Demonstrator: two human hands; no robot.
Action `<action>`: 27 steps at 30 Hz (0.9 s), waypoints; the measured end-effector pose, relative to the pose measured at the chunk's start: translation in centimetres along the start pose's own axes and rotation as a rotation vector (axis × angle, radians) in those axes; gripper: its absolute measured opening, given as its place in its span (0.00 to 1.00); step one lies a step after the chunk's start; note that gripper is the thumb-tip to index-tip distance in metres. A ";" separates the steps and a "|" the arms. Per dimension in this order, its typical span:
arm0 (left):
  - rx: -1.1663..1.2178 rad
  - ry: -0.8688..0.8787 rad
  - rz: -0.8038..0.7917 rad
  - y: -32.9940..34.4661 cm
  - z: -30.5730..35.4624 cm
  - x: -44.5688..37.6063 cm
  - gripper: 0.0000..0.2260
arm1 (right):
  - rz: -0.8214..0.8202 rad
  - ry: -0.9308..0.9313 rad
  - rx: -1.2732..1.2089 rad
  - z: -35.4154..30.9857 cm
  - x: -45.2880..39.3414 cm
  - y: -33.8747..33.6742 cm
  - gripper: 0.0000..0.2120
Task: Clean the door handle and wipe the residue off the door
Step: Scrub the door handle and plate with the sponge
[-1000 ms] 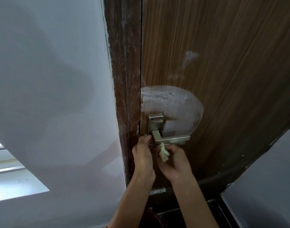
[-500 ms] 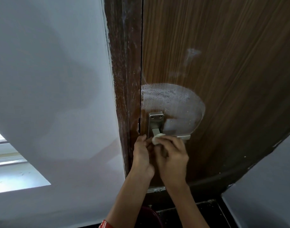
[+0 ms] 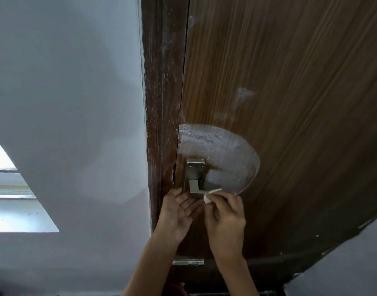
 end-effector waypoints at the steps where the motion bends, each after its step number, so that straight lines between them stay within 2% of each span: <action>1: 0.012 0.012 0.015 0.2 -0.3 0.1 0.16 | -0.006 -0.044 -0.017 -0.4 0.1 0.2 0.12; 4: 0.055 0.040 0.065 0.6 -0.6 0.4 0.15 | -0.111 -0.201 -0.034 -0.8 0.7 0.7 0.13; 5: 0.059 0.043 0.073 0.7 -0.6 0.6 0.15 | -0.113 -0.201 -0.031 0.0 0.8 0.4 0.14; 8: 0.066 0.064 0.082 0.6 -0.8 1.1 0.17 | 0.042 -0.058 -0.068 3.0 0.6 -1.4 0.15; 10: 0.069 0.088 0.098 0.8 -1.0 1.4 0.17 | 0.118 -0.043 -0.094 3.1 0.0 -1.7 0.13; 14: 0.041 0.133 0.155 1.6 -1.0 1.8 0.15 | -0.121 -0.186 -0.091 0.0 -0.1 0.1 0.13; 16: 0.014 0.138 0.167 1.8 -0.7 2.0 0.16 | -0.190 -0.188 -0.093 0.1 0.4 0.3 0.12; 19: -0.012 0.111 0.160 2.1 -0.5 2.5 0.17 | -0.055 -0.056 -0.115 1.6 0.6 -0.6 0.11; 22: -0.026 0.125 0.176 2.2 -0.5 2.7 0.16 | 0.079 -0.048 -0.124 1.4 -0.2 -0.9 0.12; 27: -0.107 0.146 0.171 1.8 -0.2 2.7 0.16 | -0.057 -0.126 -0.153 -0.6 0.1 0.3 0.15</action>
Point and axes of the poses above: each hand's wrist, its own x-axis away from the middle knuckle, its own y-axis out of the palm, z = x × y, the point moved 2 cm from there along -x, towards the middle knuckle, and after that the axes turned 3 degrees about -y, right-handed, at the moved point
